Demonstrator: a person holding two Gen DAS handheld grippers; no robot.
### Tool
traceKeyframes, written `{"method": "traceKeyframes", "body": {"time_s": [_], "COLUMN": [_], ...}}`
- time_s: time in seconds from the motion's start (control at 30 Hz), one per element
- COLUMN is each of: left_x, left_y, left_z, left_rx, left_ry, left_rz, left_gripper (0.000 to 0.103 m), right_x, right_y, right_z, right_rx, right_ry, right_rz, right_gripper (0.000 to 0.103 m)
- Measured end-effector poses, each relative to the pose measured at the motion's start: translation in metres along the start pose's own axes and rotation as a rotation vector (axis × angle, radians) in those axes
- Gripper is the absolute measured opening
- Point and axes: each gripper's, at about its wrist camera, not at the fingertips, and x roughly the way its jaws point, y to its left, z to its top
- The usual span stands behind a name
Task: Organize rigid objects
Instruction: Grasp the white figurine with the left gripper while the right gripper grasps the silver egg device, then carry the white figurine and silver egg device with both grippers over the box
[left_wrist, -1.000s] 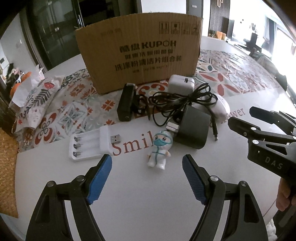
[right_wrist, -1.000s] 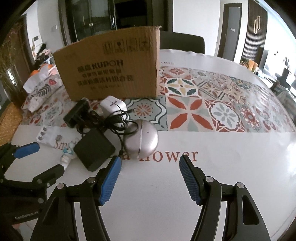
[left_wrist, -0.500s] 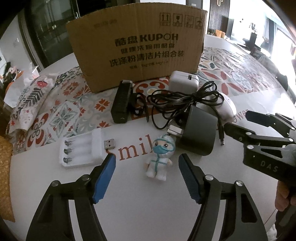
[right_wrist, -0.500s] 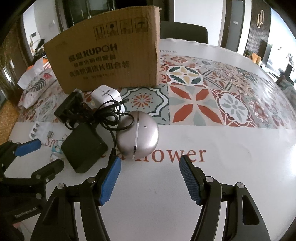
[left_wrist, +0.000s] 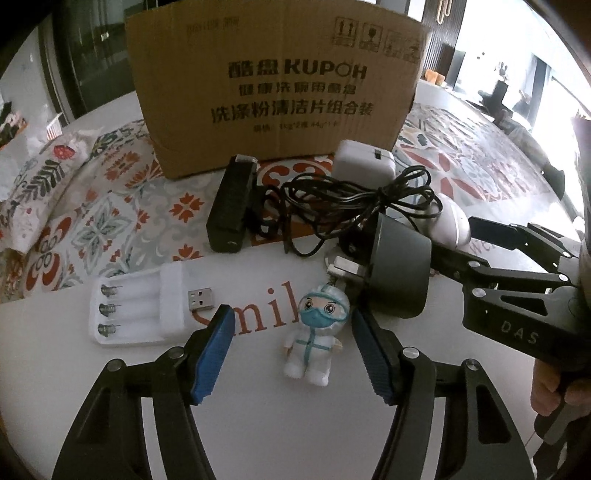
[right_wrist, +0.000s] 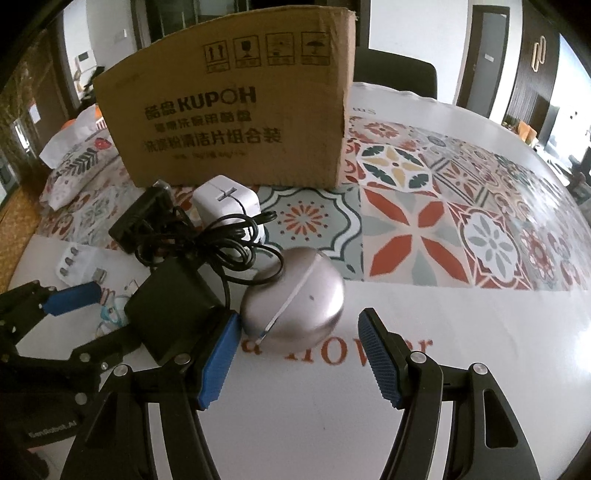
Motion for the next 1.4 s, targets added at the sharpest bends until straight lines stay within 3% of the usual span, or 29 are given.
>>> {"method": "traceKeyframes", "body": {"time_s": [0.23, 0.33, 0.57, 0.63, 1.4], "left_x": [0.002, 0.002, -0.001, -0.006, -0.078], "left_y": [0.0, 0.0, 0.0, 0.0, 0.002], "left_z": [0.006, 0.007, 0.005, 0.004, 0.009], "left_rx": [-0.001, 0.002, -0.017, -0.023, -0.025], "left_ry": [-0.003, -0.01, -0.021, -0.036, -0.235], "left_rz": [0.003, 0.007, 0.003, -0.006, 0.005], "left_gripper": [0.054, 0.038, 0.036, 0.029, 0.029], "right_x": [0.011, 0.012, 0.007, 0.003, -0.072], "right_y": [-0.005, -0.005, -0.007, -0.006, 0.016], "right_z": [0.008, 0.008, 0.005, 0.004, 0.01], "right_rx": [0.019, 0.02, 0.034, 0.034, 0.021], "right_ry": [0.004, -0.008, -0.031, -0.04, -0.196], "right_rz": [0.017, 0.012, -0.001, -0.006, 0.006], "right_gripper": [0.067, 0.066, 0.065, 0.065, 0.065]}}
